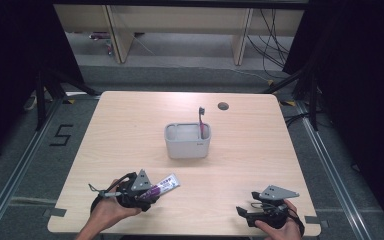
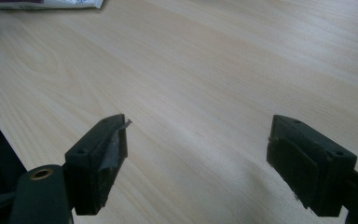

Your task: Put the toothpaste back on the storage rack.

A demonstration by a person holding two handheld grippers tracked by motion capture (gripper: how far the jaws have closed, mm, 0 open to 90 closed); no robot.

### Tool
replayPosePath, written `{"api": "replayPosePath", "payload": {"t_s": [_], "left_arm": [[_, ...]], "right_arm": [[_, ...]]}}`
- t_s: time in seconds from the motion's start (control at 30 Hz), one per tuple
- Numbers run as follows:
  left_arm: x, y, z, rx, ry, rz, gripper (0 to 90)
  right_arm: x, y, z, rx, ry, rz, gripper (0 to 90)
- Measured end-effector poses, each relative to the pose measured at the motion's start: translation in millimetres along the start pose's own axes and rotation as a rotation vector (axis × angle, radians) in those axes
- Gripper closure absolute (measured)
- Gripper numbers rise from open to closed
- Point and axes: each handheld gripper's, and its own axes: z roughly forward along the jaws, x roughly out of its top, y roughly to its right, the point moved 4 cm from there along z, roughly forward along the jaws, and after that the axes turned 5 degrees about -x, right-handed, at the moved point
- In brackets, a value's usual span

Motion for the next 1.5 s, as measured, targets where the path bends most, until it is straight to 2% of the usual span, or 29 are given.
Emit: {"api": "replayPosePath", "payload": {"t_s": [0.03,0.07,0.13,0.17,0.27,0.33,0.43,0.53,0.63,0.67,0.77,0.8,0.83,0.9,0.97,1.0,1.13,1.2,1.3,1.37,1.5], "left_arm": [[-0.4,-1.8,-1.4,-0.007,-0.018,-0.003,50.4],[-1.2,-3.7,-2.8,-0.015,-0.038,-0.005,47.1],[-2.2,-6.9,-4.1,-0.021,-0.065,-0.024,46.0],[-2.5,-8.7,-4.4,-0.012,-0.082,-0.021,44.6],[-3.8,-11.0,-3.6,-0.028,-0.123,-0.041,42.4],[-4.0,-13.6,-2.4,-0.026,-0.143,-0.056,42.1],[-2.8,-15.0,0.2,-0.027,-0.174,-0.066,42.8],[-1.2,-16.4,3.9,-0.034,-0.191,-0.067,44.5],[0.1,-17.6,7.3,-0.032,-0.204,-0.067,46.3],[0.2,-17.5,8.1,-0.030,-0.205,-0.070,46.8],[0.4,-18.6,10.3,-0.040,-0.230,-0.059,48.5],[0.2,-18.6,12.1,-0.040,-0.226,-0.064,49.0],[-0.2,-18.1,12.2,-0.044,-0.252,-0.072,49.6],[-0.5,-19.1,14.6,-0.049,-0.265,-0.061,50.5],[-0.3,-19.8,15.4,-0.049,-0.268,-0.058,52.0],[-0.3,-20.4,15.9,-0.047,-0.270,-0.055,53.2],[0.6,-20.6,18.1,-0.051,-0.278,-0.046,56.5],[1.0,-20.2,19.9,-0.054,-0.290,-0.034,58.2],[1.6,-20.1,22.1,-0.056,-0.304,-0.025,60.0],[1.2,-18.9,24.0,-0.057,-0.303,-0.037,61.0],[1.8,-19.0,25.4,-0.065,-0.316,-0.031,63.8]], "right_arm": [[0.8,2.9,0.7,-0.009,0.015,-0.037,20.7],[0.5,1.4,0.7,-0.010,0.004,-0.023,20.7],[0.8,2.3,1.0,-0.018,0.011,-0.040,20.7],[0.8,1.7,1.6,-0.011,0.011,-0.038,20.8],[0.7,1.9,1.8,-0.011,0.009,-0.037,20.8],[0.2,1.4,0.7,-0.014,-0.001,-0.022,20.8],[0.2,1.6,1.0,-0.016,0.003,-0.025,20.8],[0.1,1.0,0.8,-0.012,-0.001,-0.018,20.8],[0.4,2.6,0.7,-0.019,0.010,-0.033,20.8],[0.3,1.7,1.1,-0.015,0.013,-0.022,20.8],[0.7,2.7,1.0,-0.014,0.015,-0.037,20.8],[0.5,1.8,0.8,-0.018,0.013,-0.026,20.8],[0.2,0.9,0.6,-0.017,0.007,-0.016,20.8],[0.5,0.6,1.3,-0.006,0.016,-0.019,20.8],[0.3,1.1,0.0,-0.019,0.005,-0.018,20.8],[0.5,2.6,-0.1,-0.025,0.009,-0.034,20.8],[0.5,2.8,-0.1,-0.016,0.002,-0.038,20.9],[0.2,0.7,0.7,-0.002,0.008,-0.016,20.9],[0.4,1.9,0.5,-0.013,0.011,-0.025,20.9],[0.6,2.4,0.7,-0.017,0.014,-0.033,20.9],[0.8,2.3,0.5,-0.010,0.014,-0.032,20.9]]}}
